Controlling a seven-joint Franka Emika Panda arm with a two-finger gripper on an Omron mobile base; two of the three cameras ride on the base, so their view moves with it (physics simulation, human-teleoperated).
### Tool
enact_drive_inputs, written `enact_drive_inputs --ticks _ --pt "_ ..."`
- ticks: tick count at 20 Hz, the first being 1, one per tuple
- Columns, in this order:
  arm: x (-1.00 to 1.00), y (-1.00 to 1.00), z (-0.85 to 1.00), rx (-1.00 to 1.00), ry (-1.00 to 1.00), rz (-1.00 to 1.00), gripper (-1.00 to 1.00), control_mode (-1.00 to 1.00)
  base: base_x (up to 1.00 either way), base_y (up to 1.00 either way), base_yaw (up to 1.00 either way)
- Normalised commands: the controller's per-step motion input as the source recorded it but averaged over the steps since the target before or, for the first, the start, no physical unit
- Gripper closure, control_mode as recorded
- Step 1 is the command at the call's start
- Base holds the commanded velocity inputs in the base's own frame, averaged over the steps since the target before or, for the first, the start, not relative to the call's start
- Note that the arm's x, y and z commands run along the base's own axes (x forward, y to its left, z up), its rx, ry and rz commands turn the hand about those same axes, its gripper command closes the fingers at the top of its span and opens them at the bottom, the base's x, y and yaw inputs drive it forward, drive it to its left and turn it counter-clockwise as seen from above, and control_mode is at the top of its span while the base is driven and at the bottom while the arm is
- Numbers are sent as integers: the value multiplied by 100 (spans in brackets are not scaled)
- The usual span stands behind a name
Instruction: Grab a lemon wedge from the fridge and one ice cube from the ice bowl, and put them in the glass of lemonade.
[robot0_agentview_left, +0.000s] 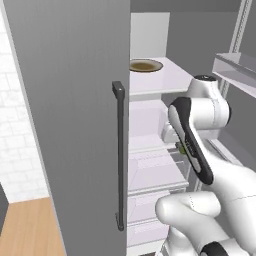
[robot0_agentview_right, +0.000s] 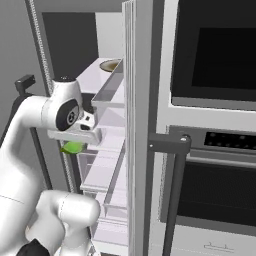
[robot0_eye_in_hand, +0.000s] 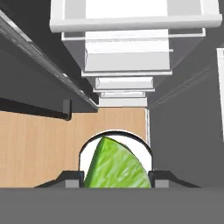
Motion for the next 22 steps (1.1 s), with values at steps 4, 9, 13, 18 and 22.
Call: enact_drive_inputs --ticks 4,9,13,18,22 --pt "-64 6 -36 0 1 9 100 -100 0 0 0" --pt "-39 4 -5 0 0 4 100 -100 0 0 0" --pt "0 0 0 0 0 0 100 -100 0 0 0" --pt "-13 0 0 0 0 0 100 100 -19 0 0" --pt "0 0 0 0 0 0 100 100 -100 7 -1"
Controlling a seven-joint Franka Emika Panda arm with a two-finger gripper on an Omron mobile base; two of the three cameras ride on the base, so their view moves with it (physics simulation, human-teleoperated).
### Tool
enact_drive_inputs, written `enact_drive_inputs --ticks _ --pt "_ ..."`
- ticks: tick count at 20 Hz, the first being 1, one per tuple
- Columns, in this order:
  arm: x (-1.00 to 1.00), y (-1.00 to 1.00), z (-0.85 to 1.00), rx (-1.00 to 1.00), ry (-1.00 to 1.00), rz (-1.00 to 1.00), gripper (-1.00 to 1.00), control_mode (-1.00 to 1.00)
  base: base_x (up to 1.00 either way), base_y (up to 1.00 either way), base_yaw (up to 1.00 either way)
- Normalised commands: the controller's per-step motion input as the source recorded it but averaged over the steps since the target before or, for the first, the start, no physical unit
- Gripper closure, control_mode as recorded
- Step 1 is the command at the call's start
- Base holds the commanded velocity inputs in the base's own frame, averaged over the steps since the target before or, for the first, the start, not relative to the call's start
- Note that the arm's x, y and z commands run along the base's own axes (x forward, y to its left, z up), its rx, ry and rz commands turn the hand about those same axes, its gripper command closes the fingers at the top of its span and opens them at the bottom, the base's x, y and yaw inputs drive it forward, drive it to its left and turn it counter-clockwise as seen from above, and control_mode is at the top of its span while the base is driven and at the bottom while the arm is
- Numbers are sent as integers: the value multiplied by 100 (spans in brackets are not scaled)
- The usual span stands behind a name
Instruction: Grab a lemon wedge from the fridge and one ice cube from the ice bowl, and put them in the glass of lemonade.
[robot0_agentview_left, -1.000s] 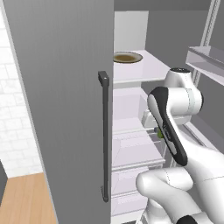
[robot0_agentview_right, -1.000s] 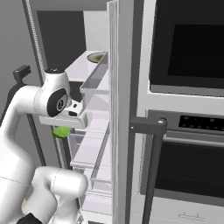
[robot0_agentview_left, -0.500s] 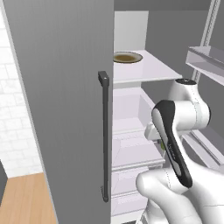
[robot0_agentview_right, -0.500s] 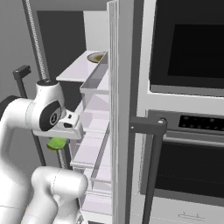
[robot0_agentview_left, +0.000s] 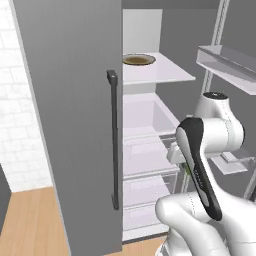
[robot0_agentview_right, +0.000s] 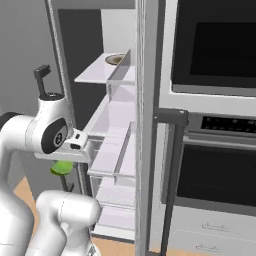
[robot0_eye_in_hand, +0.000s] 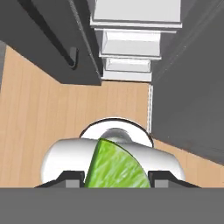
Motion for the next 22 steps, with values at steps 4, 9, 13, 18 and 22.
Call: enact_drive_inputs --ticks 4,9,13,18,22 --pt "0 0 0 0 0 0 100 100 -100 1 -13" --pt "0 0 0 0 0 0 100 100 -97 -18 -36" --pt "0 0 0 0 0 0 100 100 -29 -49 -71" --pt "0 0 0 0 0 0 100 100 -1 -77 -70" --pt "0 0 0 0 0 0 100 100 7 -94 -54"
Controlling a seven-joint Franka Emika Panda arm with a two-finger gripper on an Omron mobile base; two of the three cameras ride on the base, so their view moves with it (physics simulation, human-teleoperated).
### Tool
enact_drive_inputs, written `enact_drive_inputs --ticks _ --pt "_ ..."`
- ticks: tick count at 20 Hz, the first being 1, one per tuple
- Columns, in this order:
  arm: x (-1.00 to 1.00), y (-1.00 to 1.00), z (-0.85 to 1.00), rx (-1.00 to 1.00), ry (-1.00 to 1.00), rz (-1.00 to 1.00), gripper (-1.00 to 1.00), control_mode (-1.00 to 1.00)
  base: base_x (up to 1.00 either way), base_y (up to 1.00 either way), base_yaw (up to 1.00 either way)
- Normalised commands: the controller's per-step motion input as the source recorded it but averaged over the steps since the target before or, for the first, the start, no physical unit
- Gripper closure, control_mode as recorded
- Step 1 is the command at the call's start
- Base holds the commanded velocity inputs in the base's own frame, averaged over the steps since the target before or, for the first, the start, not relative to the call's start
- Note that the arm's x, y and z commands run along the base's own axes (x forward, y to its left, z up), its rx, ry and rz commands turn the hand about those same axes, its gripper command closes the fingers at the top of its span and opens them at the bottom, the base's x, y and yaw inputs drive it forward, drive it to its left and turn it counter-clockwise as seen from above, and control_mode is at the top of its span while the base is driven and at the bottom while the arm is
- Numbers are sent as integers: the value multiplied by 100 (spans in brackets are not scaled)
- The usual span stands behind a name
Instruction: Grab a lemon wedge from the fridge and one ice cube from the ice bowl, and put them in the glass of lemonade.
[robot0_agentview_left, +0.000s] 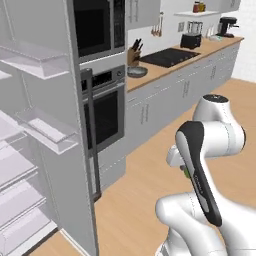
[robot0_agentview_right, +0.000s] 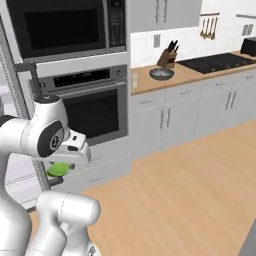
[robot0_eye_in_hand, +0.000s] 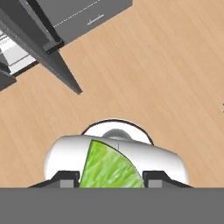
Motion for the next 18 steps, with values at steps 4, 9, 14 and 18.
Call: enact_drive_inputs --ticks 4,9,14,18 --pt "0 0 0 0 0 0 100 100 91 -53 2" --pt "0 0 0 0 0 0 100 100 100 -18 5" --pt "0 0 0 0 0 0 100 100 100 -9 4" --pt "0 0 0 0 0 0 100 100 100 -46 24"
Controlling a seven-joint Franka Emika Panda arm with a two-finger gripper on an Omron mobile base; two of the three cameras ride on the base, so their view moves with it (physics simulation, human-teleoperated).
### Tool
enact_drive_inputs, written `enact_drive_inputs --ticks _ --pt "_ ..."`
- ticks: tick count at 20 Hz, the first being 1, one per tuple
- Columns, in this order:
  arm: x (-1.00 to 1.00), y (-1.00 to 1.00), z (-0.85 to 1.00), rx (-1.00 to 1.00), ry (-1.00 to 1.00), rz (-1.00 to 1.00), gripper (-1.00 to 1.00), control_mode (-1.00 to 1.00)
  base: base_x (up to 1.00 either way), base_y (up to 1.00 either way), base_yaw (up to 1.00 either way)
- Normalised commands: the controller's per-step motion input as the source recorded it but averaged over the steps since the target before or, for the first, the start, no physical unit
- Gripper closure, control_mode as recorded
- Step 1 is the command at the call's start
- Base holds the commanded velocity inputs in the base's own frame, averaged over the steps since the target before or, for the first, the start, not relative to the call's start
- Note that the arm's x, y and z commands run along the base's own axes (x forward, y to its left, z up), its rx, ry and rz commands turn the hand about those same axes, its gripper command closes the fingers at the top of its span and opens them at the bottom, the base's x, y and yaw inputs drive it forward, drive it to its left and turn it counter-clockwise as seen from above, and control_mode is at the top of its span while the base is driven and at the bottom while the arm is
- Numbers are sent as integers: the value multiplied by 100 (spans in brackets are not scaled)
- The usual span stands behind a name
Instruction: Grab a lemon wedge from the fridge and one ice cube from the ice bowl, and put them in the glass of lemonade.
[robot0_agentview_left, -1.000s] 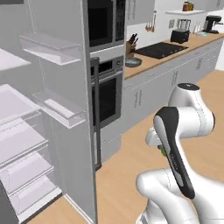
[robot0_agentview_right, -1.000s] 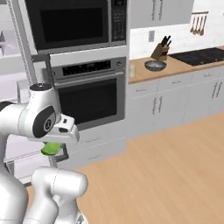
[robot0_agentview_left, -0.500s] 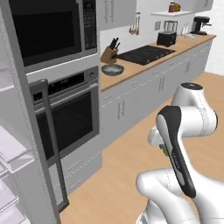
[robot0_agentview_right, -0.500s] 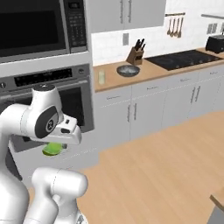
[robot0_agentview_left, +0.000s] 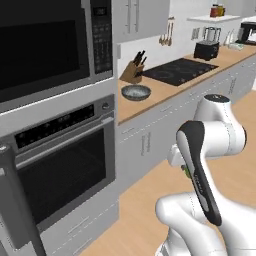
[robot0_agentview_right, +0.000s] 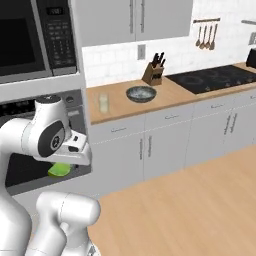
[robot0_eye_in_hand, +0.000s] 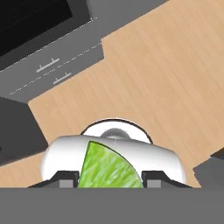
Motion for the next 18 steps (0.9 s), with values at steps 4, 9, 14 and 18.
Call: enact_drive_inputs --ticks 4,9,14,18 --pt "0 0 0 0 0 0 100 100 100 -64 46" --pt "0 0 0 0 0 0 100 100 100 -68 58" --pt "0 0 0 0 0 0 100 100 92 -76 54" --pt "0 0 0 0 0 0 100 100 66 -70 51"
